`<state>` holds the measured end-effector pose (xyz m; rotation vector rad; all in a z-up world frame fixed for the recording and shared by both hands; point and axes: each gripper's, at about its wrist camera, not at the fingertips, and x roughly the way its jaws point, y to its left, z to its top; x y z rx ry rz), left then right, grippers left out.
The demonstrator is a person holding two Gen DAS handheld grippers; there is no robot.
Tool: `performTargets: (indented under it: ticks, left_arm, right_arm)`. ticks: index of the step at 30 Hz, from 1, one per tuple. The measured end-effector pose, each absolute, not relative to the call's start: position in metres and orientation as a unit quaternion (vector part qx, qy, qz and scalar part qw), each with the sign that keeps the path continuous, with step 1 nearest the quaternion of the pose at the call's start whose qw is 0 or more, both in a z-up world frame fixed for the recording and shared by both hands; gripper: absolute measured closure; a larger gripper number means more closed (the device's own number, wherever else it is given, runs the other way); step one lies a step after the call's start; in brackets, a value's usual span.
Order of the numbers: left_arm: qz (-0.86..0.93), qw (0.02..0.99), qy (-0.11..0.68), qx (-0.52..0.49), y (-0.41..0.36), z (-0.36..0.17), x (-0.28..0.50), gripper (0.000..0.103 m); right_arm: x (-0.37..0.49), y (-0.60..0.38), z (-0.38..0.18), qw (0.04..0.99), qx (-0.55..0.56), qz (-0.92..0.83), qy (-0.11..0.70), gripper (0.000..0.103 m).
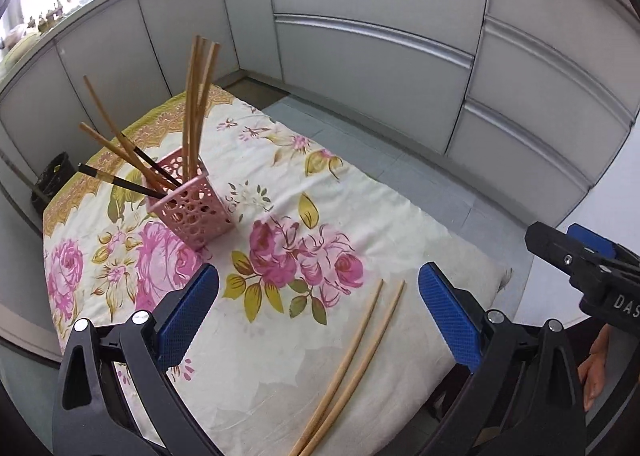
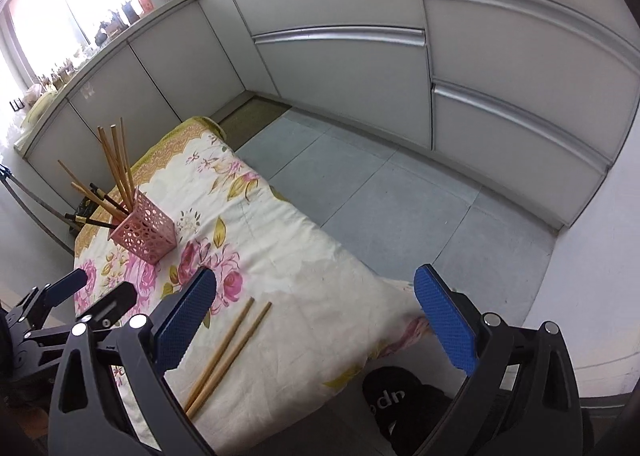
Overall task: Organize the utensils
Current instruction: 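Move the left tool to the last two chopsticks and close on them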
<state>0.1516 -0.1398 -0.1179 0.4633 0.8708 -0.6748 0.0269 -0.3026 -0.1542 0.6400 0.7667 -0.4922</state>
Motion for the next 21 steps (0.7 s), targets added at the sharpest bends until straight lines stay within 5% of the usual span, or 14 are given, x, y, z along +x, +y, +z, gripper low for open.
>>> performTargets:
  ticks: [8, 16, 21]
  left_arm:
    - [-0.303, 0.813, 0.417, 0.270, -0.157, -0.150, 0.151, 0.008]
    - [-0.299, 0.794, 0.447, 0.284, -0.164, -0.176, 0.162, 0.040]
    - [-0.304, 0.780, 0.459, 0.298, -0.170, -0.190, 0.165, 0.049]
  right_arm:
    - [0.015, -0.312, -0.179, 0.830, 0.331, -0.242, 0.378, 0.006]
    - [0.015, -0.324, -0.186, 0.820, 0.349, -0.246, 0.381, 0.006]
    - [0.017, -0.330, -0.194, 0.808, 0.366, -0.244, 0.392, 0.006]
